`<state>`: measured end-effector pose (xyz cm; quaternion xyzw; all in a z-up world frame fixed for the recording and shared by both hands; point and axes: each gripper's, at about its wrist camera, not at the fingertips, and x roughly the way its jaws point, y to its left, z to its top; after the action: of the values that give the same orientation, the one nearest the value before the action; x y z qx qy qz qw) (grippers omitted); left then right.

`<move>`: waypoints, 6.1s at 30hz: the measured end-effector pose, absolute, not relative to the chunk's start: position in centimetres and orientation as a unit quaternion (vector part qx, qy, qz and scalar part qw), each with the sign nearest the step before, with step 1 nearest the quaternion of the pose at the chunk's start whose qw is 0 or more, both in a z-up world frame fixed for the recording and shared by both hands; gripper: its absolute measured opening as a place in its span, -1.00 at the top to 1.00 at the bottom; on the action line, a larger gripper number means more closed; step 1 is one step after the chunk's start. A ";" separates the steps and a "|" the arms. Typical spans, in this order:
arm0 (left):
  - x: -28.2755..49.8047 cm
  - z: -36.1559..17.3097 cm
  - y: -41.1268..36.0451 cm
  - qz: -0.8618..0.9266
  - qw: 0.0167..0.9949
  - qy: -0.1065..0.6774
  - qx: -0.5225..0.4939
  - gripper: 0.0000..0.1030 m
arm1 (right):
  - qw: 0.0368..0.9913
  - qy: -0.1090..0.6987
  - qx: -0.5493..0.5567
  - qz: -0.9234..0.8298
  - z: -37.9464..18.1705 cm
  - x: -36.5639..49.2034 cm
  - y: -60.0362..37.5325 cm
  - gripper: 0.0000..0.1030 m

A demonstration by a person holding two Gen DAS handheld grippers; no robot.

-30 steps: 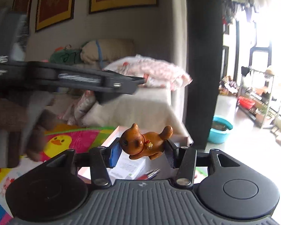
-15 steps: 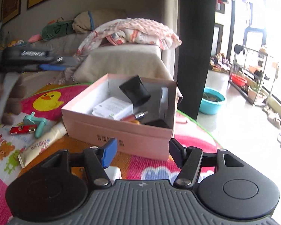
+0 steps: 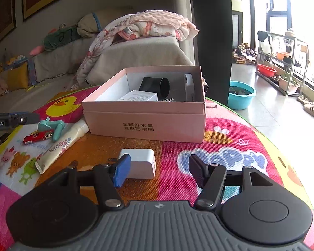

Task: Organize rigid objects
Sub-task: 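Carry both items into the pink box and open both tools, then grasp the red lighter with the left tool and lift it, then grasp the cream tube with the right tool while the left tool holds the lighter, then carry the lighter and tube into the pink box and open both tools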

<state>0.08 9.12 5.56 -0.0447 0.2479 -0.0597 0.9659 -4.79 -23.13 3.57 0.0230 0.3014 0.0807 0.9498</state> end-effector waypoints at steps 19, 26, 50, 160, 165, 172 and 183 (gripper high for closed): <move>3.8 1.3 11.7 -0.114 0.914 0.325 -0.215 -0.01 | 0.941 0.327 0.057 0.070 1.9 -4.2 -23.8 -0.20; 1.0 1.1 8.2 -0.197 0.900 0.349 -0.168 -0.02 | 0.940 0.329 0.049 0.075 1.9 -4.1 -23.5 -0.22; -3.7 2.7 5.4 -0.204 0.904 0.374 0.046 0.47 | 0.940 0.329 0.048 0.074 1.8 -4.1 -23.4 -0.22; -7.3 1.7 0.6 -0.143 0.933 0.326 0.048 0.49 | 0.921 0.354 -0.065 0.151 2.9 -6.1 -15.7 0.43; -8.5 2.8 -0.5 -0.180 0.931 0.312 0.051 0.49 | 0.923 0.349 -0.042 0.156 4.5 -7.8 -18.2 0.43; -4.8 13.8 -2.5 -0.210 0.961 0.164 0.075 0.49 | 0.965 0.218 0.007 0.145 14.7 -6.7 -21.6 0.44; 8.1 15.0 -4.6 -0.257 0.949 0.178 -0.047 0.48 | 0.980 0.163 0.047 0.098 19.7 3.1 -24.8 0.43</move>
<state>8.15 -4.64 15.01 -0.0470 0.1783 -0.2573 0.9486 3.09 -24.76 19.75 0.0470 0.1635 0.0985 0.9805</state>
